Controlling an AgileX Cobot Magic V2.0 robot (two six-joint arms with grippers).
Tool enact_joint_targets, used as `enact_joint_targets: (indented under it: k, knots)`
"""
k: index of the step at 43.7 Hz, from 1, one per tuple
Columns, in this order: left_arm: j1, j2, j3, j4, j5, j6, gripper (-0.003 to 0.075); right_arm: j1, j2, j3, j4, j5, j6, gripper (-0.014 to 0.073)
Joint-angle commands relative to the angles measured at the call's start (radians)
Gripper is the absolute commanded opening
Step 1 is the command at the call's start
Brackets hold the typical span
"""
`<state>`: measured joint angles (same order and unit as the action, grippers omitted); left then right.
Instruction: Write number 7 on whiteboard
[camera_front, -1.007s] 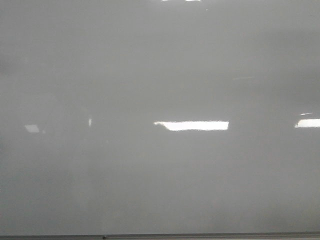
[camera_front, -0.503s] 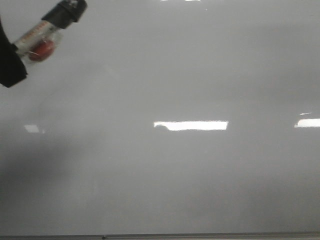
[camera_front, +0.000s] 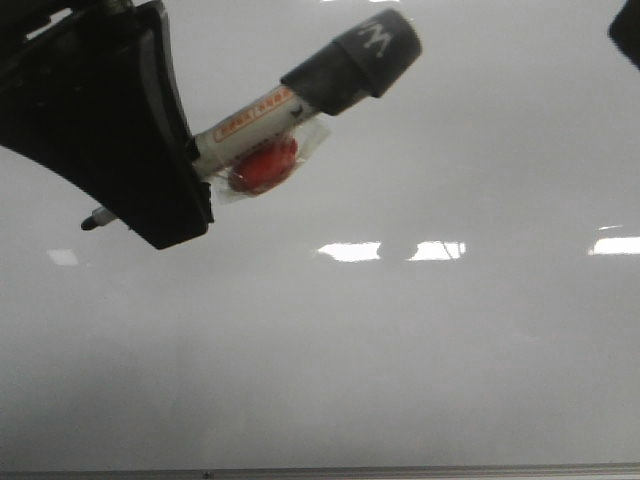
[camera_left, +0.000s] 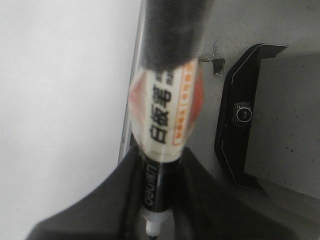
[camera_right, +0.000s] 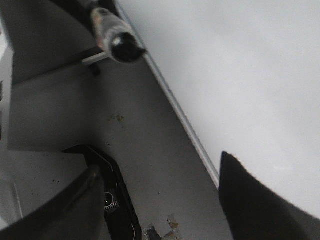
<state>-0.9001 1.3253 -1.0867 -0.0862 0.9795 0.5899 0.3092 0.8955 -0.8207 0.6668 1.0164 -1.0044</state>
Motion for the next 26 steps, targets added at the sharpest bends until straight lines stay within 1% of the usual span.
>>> enact_joint_targets:
  k: [1,6,12,19,23,26]
  knots:
    - [-0.032,-0.025,-0.037,-0.017,-0.033,0.001,-0.0021,0.093,0.026,-0.034,0.052,-0.064,-0.041,0.0464]
    - [-0.053,-0.025,-0.037,-0.017,-0.033,0.001,-0.0021,0.174,0.079,-0.058,0.052,-0.096,-0.040,0.0464]
    - [-0.060,-0.025,-0.037,-0.019,-0.033,0.001,-0.0021,0.232,0.156,-0.120,0.053,-0.111,-0.040,0.0464]
    - [-0.060,-0.025,-0.037,-0.019,-0.037,0.001,-0.0021,0.288,0.236,-0.174,0.059,-0.110,-0.040,0.0464]
    - [-0.060,-0.025,-0.037,-0.019,-0.037,0.001,-0.0021,0.303,0.260,-0.187,0.067,-0.114,-0.040,0.0463]
    - [-0.060,-0.025,-0.037,-0.019,-0.037,0.001,-0.0021,0.303,0.261,-0.188,0.070,-0.119,-0.040,0.0437]
